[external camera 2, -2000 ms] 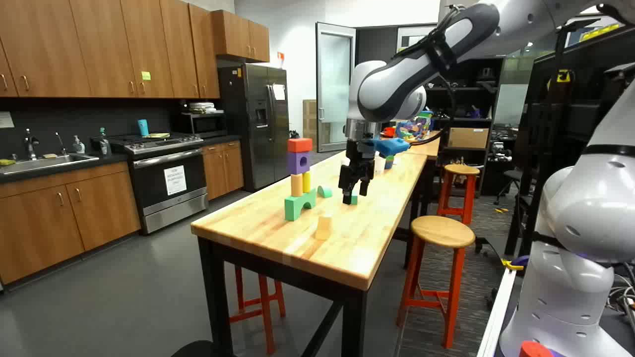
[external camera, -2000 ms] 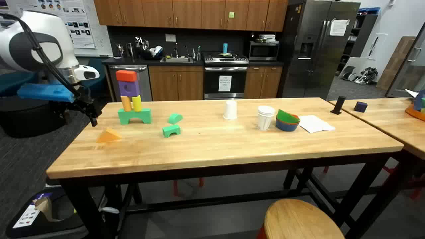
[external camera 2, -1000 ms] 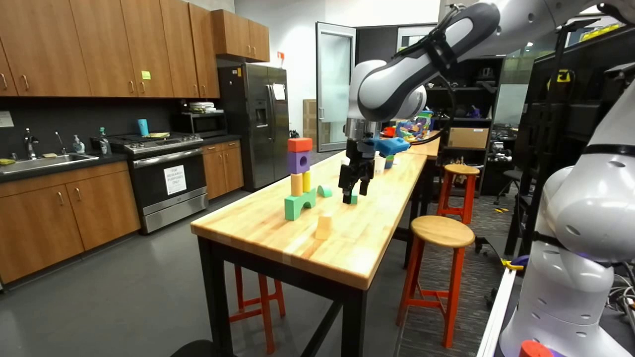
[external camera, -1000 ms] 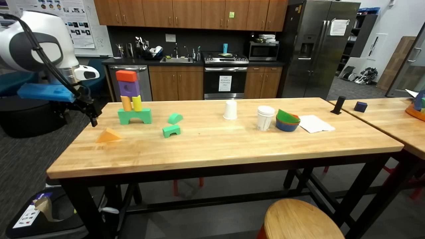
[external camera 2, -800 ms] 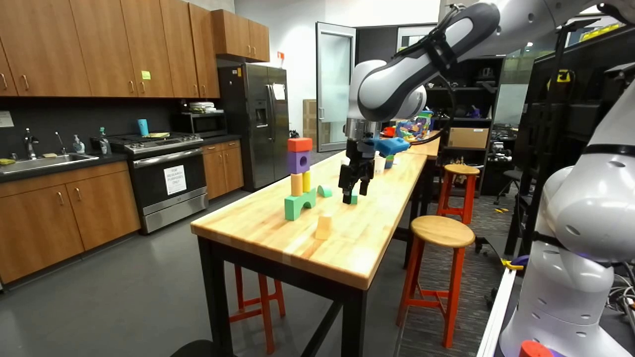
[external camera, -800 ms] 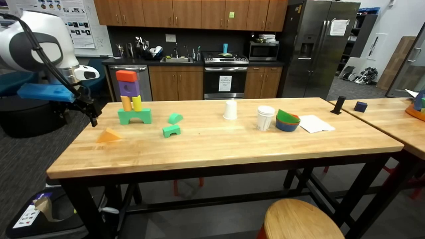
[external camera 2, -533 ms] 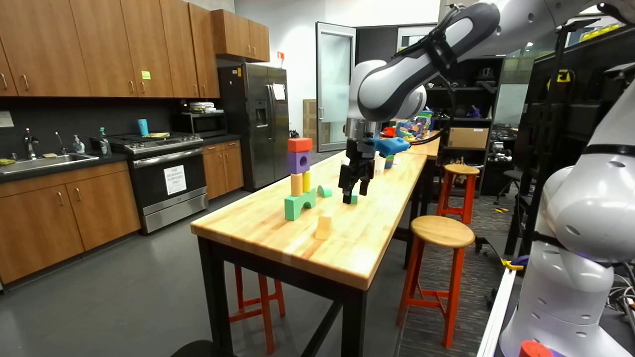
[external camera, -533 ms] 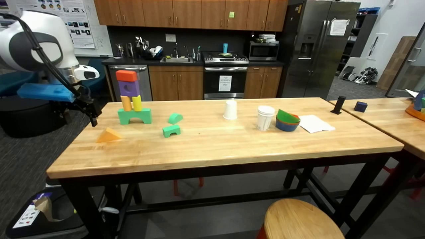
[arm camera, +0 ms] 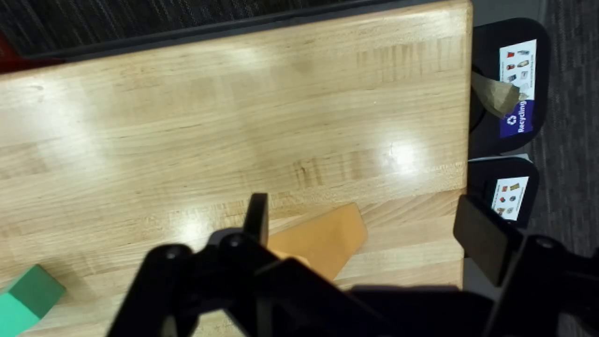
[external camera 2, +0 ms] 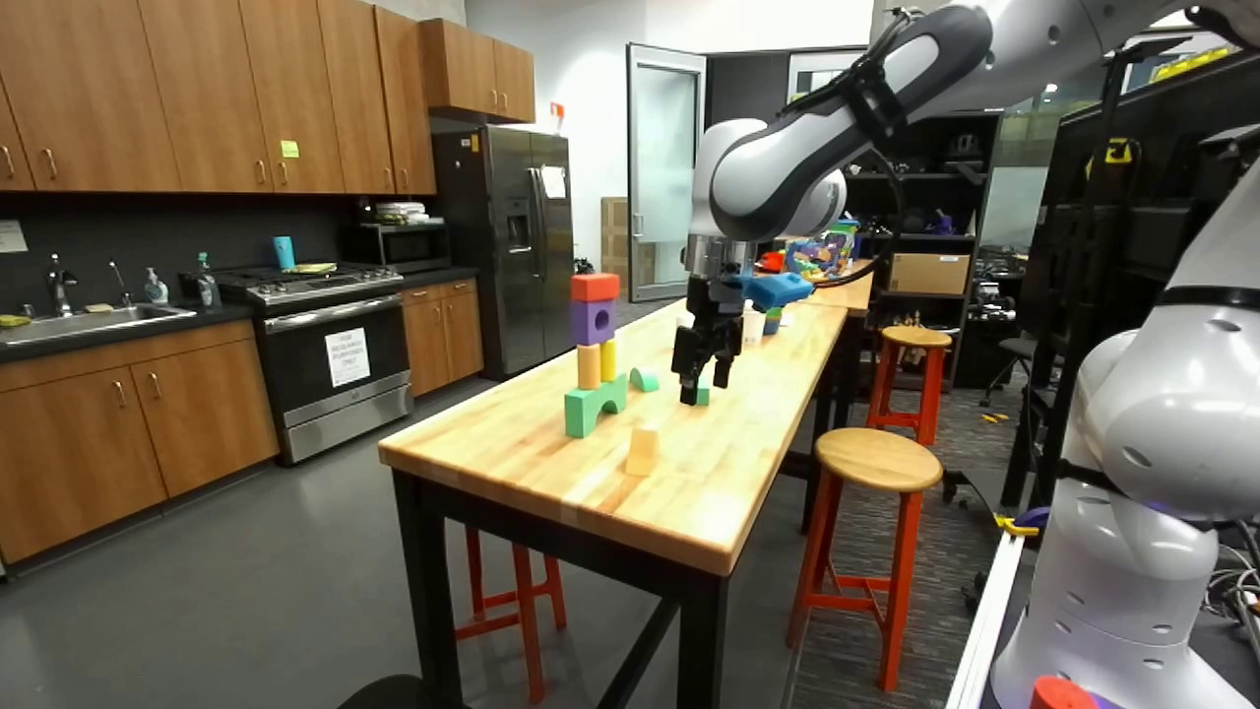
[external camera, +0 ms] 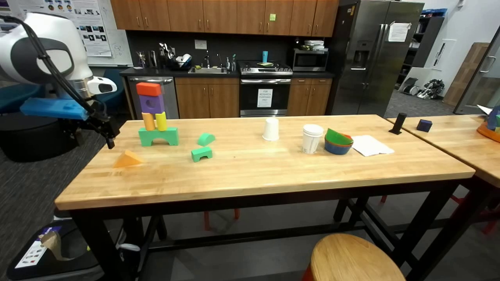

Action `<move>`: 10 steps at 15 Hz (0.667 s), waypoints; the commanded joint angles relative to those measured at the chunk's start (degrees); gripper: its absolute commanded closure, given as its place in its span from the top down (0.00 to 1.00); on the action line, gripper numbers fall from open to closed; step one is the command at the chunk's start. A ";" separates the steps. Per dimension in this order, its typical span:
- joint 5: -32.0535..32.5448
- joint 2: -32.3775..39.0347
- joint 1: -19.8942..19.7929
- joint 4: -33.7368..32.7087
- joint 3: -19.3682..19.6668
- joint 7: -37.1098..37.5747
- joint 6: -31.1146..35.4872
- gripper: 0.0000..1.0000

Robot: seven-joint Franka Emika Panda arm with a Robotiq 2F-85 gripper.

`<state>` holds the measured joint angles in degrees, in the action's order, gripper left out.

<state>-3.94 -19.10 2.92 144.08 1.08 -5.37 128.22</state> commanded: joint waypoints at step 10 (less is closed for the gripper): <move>3.36 5.70 -2.44 -3.82 -3.44 14.16 4.14 1.00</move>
<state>-2.04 -16.67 2.23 143.24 -1.48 3.41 131.69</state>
